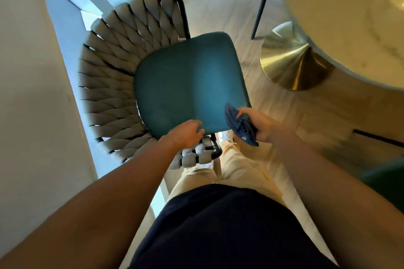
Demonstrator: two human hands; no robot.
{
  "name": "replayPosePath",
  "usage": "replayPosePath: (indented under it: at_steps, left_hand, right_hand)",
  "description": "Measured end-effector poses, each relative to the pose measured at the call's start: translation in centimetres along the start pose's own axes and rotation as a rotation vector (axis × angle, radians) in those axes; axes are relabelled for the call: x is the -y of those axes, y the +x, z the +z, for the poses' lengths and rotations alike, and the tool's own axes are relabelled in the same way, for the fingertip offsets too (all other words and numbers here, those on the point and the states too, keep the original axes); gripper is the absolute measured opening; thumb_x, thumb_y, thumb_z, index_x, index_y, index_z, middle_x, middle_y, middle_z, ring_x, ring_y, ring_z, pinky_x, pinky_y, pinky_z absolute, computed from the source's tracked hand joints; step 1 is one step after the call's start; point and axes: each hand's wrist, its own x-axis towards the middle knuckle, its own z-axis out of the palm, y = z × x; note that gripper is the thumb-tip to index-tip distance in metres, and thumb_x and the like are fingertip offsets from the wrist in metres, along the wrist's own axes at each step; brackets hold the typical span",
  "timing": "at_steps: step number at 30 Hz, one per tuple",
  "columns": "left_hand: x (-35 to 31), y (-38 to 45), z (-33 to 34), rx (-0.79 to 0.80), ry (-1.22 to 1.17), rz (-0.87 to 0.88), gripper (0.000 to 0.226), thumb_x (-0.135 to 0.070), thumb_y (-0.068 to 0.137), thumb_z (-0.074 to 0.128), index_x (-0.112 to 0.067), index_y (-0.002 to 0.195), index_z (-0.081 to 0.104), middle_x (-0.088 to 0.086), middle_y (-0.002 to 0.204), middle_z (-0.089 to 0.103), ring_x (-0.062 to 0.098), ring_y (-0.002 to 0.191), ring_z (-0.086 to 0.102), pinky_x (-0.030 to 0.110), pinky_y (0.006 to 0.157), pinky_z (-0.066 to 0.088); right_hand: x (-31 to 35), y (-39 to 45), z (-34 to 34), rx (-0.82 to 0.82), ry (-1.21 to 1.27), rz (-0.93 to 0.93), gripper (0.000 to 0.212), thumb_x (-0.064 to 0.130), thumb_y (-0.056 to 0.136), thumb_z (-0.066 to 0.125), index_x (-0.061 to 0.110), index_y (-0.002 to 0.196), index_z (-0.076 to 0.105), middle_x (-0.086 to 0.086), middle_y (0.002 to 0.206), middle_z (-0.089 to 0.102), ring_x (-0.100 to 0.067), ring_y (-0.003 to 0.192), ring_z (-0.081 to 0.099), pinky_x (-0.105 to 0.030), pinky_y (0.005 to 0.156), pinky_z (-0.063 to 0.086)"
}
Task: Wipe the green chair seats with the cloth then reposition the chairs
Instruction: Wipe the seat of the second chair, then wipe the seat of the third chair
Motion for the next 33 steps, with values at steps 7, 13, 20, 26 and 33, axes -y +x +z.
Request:
replayPosePath:
  at_steps: [7,13,20,26,33]
  left_hand:
    - [-3.0,-3.1,1.3,-0.021,0.156,0.201,0.041,-0.031,0.107,0.044,-0.012,0.142,0.052,0.01,0.149,0.052,0.029,0.132,0.052,0.042,0.11,0.043]
    - [-6.0,-4.6,3.5,0.008,0.331,0.332,0.046,-0.037,0.107,0.045,-0.015,0.147,0.048,0.01,0.151,0.051,0.03,0.133,0.05,0.041,0.109,0.04]
    - [-11.4,-6.2,7.3,0.102,0.538,0.467,0.054,-0.042,0.107,0.042,-0.018,0.155,0.037,0.007,0.161,0.038,0.029,0.146,0.039,0.044,0.12,0.031]
    - [-16.9,-7.0,11.1,0.137,0.635,0.557,0.055,-0.042,0.108,0.041,-0.018,0.157,0.035,0.008,0.164,0.032,0.028,0.15,0.033,0.043,0.123,0.028]
    - [-23.9,-9.9,18.0,0.184,0.737,0.631,0.054,-0.042,0.108,0.041,-0.019,0.157,0.034,0.005,0.163,0.034,0.025,0.149,0.033,0.038,0.121,0.025]
  right_hand:
    - [-6.9,-4.1,0.9,-0.214,-0.038,-0.173,0.015,0.02,0.075,0.053,0.01,0.065,0.049,-0.015,0.068,0.046,-0.023,0.053,0.044,-0.026,0.046,0.04]
    - [-11.9,-8.8,0.8,-0.296,0.058,-0.363,0.018,0.007,0.087,0.05,0.009,0.07,0.051,-0.009,0.056,0.045,-0.019,0.048,0.04,-0.021,0.043,0.037]
    - [-18.5,-13.0,-2.0,-0.401,0.071,-0.461,0.016,0.004,0.093,0.051,0.007,0.076,0.053,-0.006,0.056,0.047,-0.013,0.04,0.045,-0.023,0.045,0.039]
    - [-24.7,-15.2,-5.8,-0.489,0.213,-0.436,0.022,0.006,0.092,0.052,0.01,0.07,0.05,-0.008,0.055,0.043,-0.016,0.04,0.041,-0.024,0.045,0.039]
    - [-33.4,-19.0,-11.0,-0.542,0.369,-0.448,0.038,0.016,0.1,0.054,0.011,0.063,0.045,-0.003,0.044,0.037,-0.014,0.034,0.038,-0.023,0.046,0.037]
